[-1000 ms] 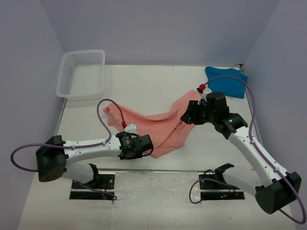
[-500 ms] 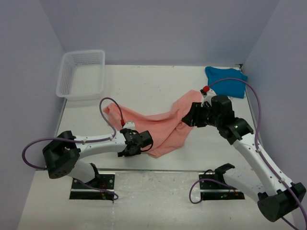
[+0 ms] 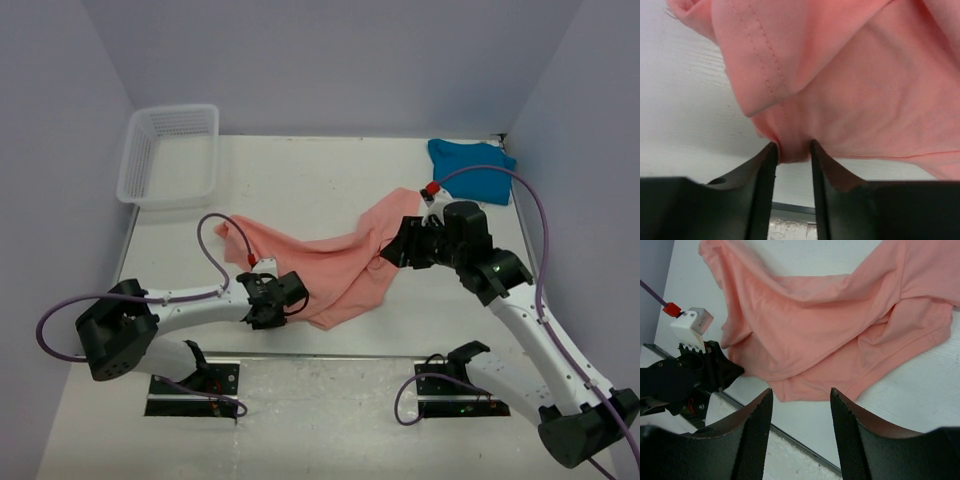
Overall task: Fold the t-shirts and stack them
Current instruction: Flatten out the tshirt
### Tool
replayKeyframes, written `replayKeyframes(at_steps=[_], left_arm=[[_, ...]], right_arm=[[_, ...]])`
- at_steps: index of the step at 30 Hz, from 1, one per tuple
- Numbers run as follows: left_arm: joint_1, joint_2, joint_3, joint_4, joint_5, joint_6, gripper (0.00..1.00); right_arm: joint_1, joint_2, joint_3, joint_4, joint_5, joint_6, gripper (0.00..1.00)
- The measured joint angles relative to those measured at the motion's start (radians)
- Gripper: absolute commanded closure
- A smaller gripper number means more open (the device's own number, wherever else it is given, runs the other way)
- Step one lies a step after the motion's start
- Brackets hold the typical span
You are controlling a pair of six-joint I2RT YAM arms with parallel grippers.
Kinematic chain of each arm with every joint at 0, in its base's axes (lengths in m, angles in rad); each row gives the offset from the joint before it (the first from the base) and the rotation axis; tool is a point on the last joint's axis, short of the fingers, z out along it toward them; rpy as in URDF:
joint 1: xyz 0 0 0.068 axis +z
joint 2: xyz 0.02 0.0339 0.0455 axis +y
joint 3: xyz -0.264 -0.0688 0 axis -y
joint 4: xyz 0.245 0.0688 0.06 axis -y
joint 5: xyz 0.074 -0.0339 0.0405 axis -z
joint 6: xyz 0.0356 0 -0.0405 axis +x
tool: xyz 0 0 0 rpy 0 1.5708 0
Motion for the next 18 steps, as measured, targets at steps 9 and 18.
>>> replayKeyframes(at_steps=[9, 18], left_arm=[[0.000, -0.055, -0.015, 0.017, 0.047, 0.010, 1.00], [-0.010, -0.245, 0.197, -0.232, -0.051, -0.066, 1.00]], right_arm=[[0.000, 0.032, 0.000, 0.001, -0.012, 0.011, 0.49], [0.000, 0.209, 0.001, -0.004, 0.155, 0.050, 0.48]])
